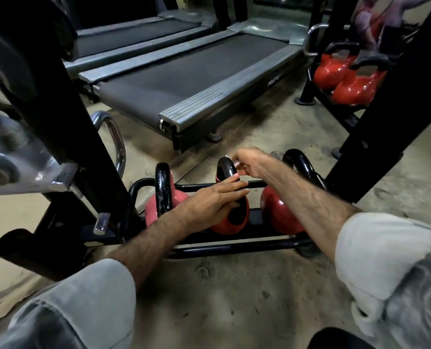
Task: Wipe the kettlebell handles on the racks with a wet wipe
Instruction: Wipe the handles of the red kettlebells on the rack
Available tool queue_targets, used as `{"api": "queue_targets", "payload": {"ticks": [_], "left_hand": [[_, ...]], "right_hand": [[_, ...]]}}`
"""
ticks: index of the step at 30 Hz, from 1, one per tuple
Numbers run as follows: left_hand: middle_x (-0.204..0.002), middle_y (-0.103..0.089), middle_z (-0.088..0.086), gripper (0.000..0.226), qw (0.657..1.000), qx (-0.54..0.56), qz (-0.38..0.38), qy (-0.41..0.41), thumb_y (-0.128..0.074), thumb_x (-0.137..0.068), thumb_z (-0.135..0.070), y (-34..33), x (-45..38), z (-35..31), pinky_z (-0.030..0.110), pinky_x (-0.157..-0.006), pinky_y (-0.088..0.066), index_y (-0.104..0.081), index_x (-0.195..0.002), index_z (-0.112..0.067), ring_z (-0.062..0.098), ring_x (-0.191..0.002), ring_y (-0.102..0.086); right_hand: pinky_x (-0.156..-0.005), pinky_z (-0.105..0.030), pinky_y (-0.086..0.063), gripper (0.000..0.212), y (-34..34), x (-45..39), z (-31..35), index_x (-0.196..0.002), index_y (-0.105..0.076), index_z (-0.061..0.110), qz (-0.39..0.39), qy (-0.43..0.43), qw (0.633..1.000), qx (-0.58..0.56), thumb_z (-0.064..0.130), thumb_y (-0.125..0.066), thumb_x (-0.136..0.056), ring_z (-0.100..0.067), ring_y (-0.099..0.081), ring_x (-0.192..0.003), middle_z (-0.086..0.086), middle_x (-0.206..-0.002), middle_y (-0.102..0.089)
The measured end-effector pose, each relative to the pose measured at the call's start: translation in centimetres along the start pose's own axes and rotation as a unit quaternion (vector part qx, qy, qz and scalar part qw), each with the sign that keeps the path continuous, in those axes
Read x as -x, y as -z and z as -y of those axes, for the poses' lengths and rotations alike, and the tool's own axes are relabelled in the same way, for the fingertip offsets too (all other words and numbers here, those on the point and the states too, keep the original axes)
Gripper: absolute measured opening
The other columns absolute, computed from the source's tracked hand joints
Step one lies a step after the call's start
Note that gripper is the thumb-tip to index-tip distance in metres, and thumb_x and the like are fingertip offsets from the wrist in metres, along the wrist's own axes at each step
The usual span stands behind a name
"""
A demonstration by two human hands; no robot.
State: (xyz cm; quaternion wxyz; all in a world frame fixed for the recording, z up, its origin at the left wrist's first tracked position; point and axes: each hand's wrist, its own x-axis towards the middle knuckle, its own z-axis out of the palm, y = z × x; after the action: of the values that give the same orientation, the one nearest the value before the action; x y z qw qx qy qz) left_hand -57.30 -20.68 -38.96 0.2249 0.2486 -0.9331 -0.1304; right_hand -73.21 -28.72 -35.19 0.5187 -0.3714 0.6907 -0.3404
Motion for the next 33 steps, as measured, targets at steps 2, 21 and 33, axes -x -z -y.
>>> {"api": "queue_targets", "payload": {"ticks": [2,21,33], "left_hand": [[-0.149,-0.04,0.0,0.042,1.0,0.001,-0.003,-0.002,-0.05,-0.095,-0.014,0.0,0.0,-0.1,0.039,-0.111,-0.037,-0.049,-0.137,-0.013,0.015,-0.144,-0.021],[-0.145,-0.045,0.0,0.046,1.0,0.003,-0.012,0.008,-0.055,-0.089,-0.005,-0.5,-0.1,0.2,0.033,-0.113,-0.033,-0.053,-0.134,-0.014,0.016,-0.143,-0.025],[-0.144,-0.046,0.002,0.039,1.0,0.012,-0.024,0.003,-0.052,-0.093,-0.012,-0.5,-0.2,0.1,0.043,-0.107,-0.041,-0.055,-0.132,-0.012,0.019,-0.142,-0.028]], "right_hand": [[-0.037,-0.023,-0.05,0.019,0.2,0.1,-0.3,-0.076,-0.056,0.001,0.006,-0.038,0.998,-0.053,-0.008,-0.045,-0.089,-0.02,-0.054,-0.054,-0.011,-0.067,-0.053],[-0.097,-0.03,-0.051,0.034,-0.4,1.3,-0.3,-0.103,-0.076,0.017,-0.035,0.195,0.94,0.278,0.01,-0.048,-0.085,-0.015,-0.062,-0.108,-0.003,-0.113,-0.071],[-0.071,-0.003,-0.044,0.026,1.8,3.1,-1.9,-0.106,-0.074,0.028,-0.007,0.257,0.941,0.219,0.02,-0.052,-0.095,0.001,-0.062,-0.09,0.016,-0.103,-0.068]]}}
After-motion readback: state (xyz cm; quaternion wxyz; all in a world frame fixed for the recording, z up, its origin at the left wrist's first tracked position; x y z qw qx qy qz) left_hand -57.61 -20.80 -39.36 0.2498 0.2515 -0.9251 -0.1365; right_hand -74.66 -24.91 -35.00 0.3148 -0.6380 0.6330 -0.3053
